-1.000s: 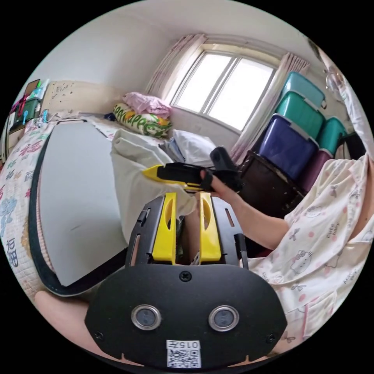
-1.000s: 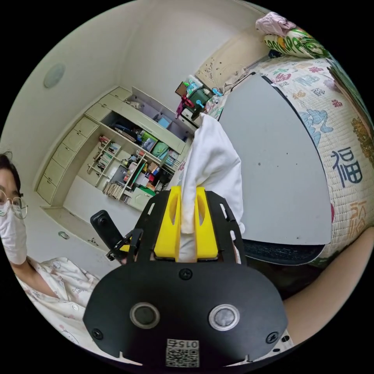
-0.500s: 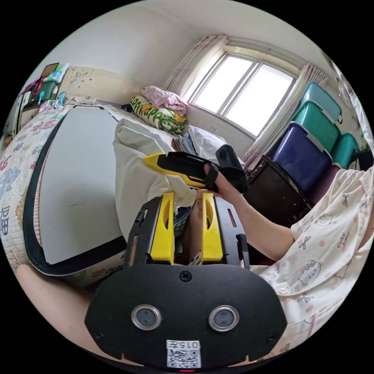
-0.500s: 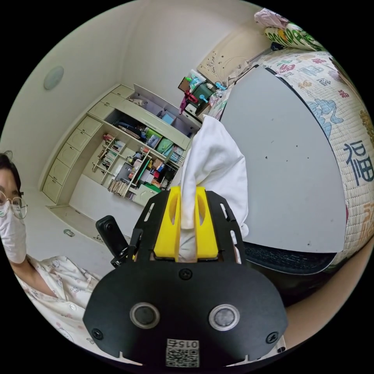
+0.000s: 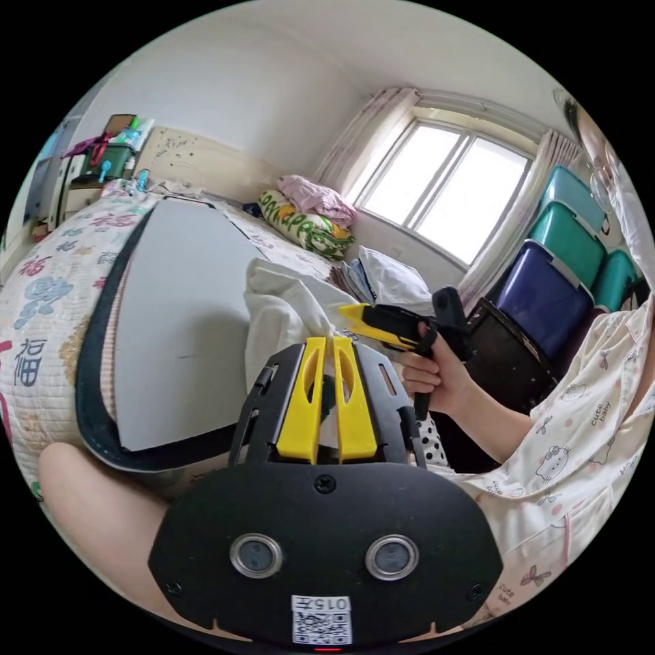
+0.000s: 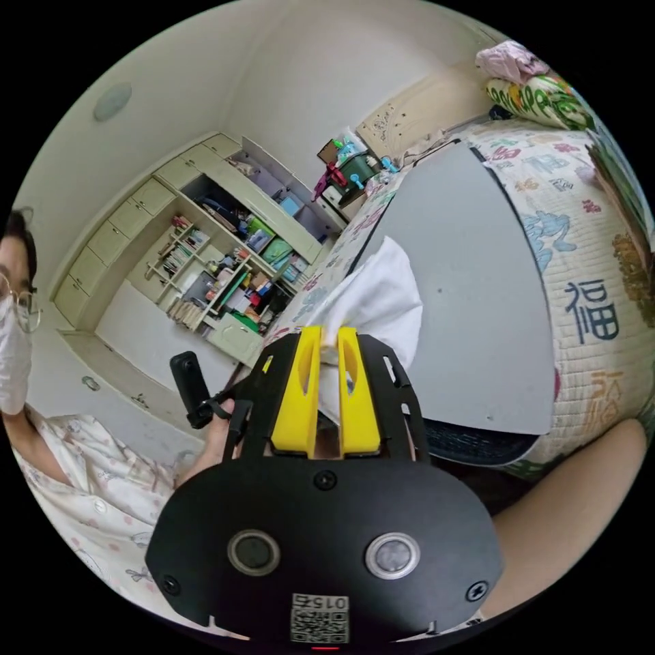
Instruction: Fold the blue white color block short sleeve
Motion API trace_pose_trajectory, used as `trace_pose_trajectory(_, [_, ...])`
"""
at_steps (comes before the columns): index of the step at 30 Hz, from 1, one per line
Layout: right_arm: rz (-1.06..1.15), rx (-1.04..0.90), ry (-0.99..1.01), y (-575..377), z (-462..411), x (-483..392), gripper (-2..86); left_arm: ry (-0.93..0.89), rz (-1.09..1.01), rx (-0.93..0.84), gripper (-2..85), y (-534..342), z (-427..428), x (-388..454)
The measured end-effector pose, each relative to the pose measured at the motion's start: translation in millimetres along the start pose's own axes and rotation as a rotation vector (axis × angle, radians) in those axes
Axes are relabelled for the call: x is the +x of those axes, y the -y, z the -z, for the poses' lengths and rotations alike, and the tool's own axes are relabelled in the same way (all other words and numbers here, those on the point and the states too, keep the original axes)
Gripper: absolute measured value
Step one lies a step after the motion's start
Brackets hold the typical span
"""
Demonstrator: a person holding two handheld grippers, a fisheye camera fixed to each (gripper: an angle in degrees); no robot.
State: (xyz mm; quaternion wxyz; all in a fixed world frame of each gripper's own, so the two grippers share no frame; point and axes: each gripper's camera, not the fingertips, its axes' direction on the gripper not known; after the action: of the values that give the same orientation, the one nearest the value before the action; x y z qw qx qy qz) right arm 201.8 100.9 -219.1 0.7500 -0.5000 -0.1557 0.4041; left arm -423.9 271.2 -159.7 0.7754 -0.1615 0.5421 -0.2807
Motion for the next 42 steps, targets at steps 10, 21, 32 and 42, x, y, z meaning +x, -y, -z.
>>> trace_pose_trajectory(10, [-0.017,0.163,-0.252,-26,20,-57,0.9,0.158,-0.006,0.090,-0.2,-67,130,0])
trace_pose_trajectory(21, [0.251,0.537,-0.314,-48,172,-163,0.3,0.290,-0.073,0.550,-0.4,-126,429,45])
trace_pose_trajectory(32, [0.393,0.684,-0.222,-82,250,-242,0.0,0.208,-0.272,0.712,-0.4,-189,530,138])
trace_pose_trajectory(42, [0.219,0.466,-0.375,14,172,-160,0.0,0.217,-0.070,0.460,-0.4,-147,372,-6])
